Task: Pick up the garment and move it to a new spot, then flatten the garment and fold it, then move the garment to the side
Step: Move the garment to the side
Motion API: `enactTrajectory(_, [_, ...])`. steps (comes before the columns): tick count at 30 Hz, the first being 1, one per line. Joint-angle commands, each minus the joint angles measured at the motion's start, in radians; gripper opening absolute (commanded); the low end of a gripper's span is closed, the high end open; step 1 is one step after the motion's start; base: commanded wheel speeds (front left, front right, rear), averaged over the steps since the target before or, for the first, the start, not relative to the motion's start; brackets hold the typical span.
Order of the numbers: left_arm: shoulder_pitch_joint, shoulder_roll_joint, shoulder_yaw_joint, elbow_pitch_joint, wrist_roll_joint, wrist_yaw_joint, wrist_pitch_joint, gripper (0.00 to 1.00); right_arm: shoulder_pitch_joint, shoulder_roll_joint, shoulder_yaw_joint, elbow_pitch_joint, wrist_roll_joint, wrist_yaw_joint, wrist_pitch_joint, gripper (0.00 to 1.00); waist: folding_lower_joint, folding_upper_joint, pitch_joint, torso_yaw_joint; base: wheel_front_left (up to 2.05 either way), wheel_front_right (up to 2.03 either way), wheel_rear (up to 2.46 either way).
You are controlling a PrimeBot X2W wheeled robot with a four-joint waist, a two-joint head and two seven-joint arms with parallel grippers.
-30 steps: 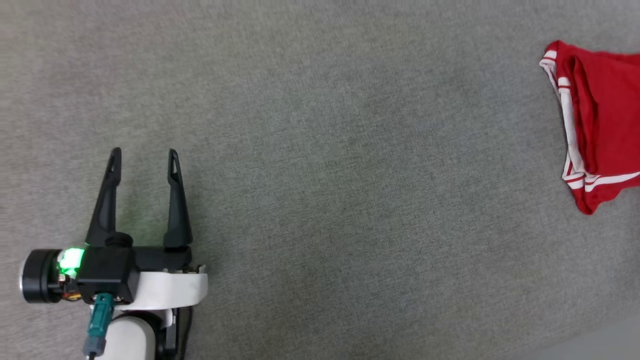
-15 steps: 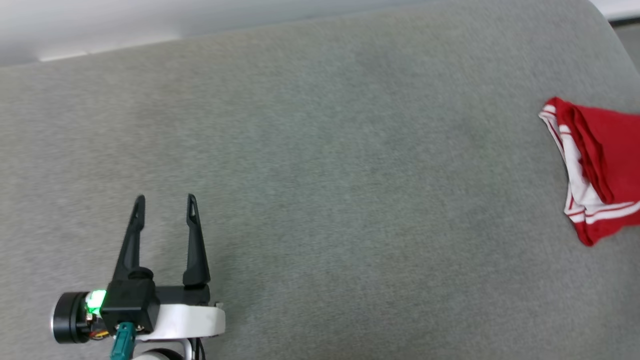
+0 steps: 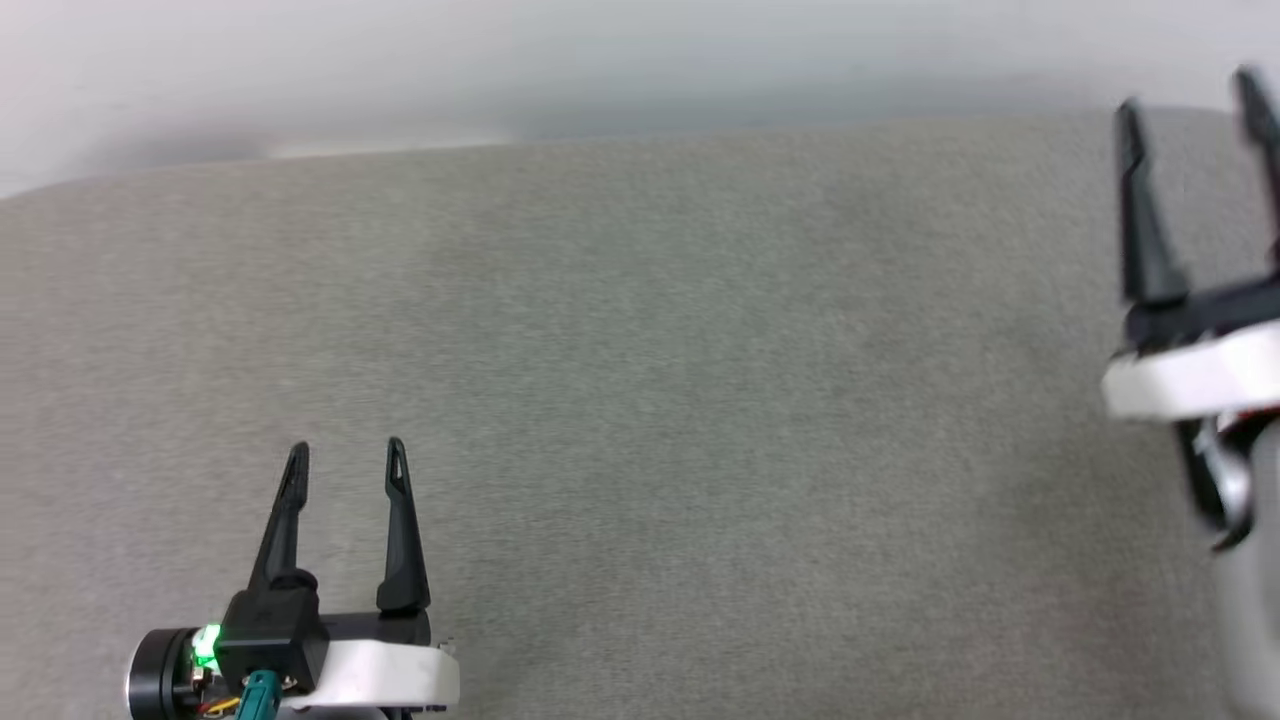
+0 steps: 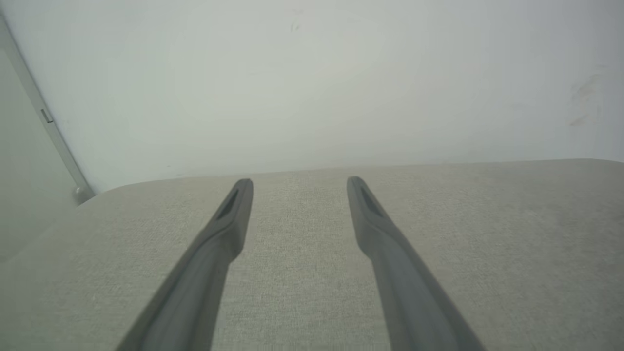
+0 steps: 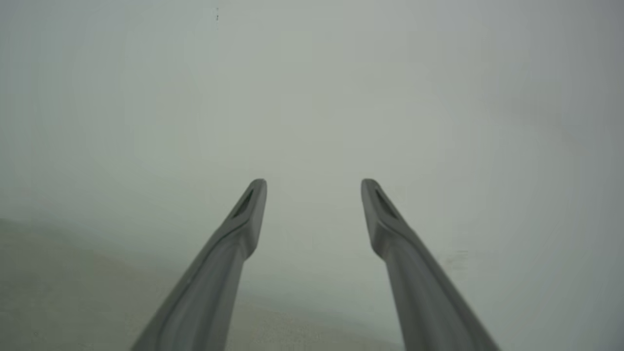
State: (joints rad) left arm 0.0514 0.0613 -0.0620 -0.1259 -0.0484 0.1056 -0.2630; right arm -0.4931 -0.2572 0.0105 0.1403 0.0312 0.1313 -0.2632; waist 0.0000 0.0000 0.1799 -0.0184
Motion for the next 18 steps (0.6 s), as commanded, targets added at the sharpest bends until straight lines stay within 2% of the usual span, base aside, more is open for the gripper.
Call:
enactTrajectory(1, [0.008,0.0,0.0,0.004,-0.004,-0.005,-0.002,1.0,0.038,0.02,-0.005,-0.015,0.004,-0.001,-0.001,1.0,0.0,0.0,-0.025,0.029,0.0,0.0,0.0])
enactTrajectory(8, [0.027,-0.005,0.014,0.027,-0.007,-0.026,-0.002,1.0,0.242,0.131,-0.021,-0.056,0.015,-0.001,-0.001,1.0,0.0,0.0,-0.059,0.073,0.0,0.0,0.0])
enactTrajectory(18, [0.07,-0.009,0.017,0.058,-0.006,-0.043,-0.002,1.0,0.485,0.198,-0.063,-0.11,0.031,-0.001,-0.001,1.0,0.0,0.0,-0.12,0.084,0.0,0.0,0.0])
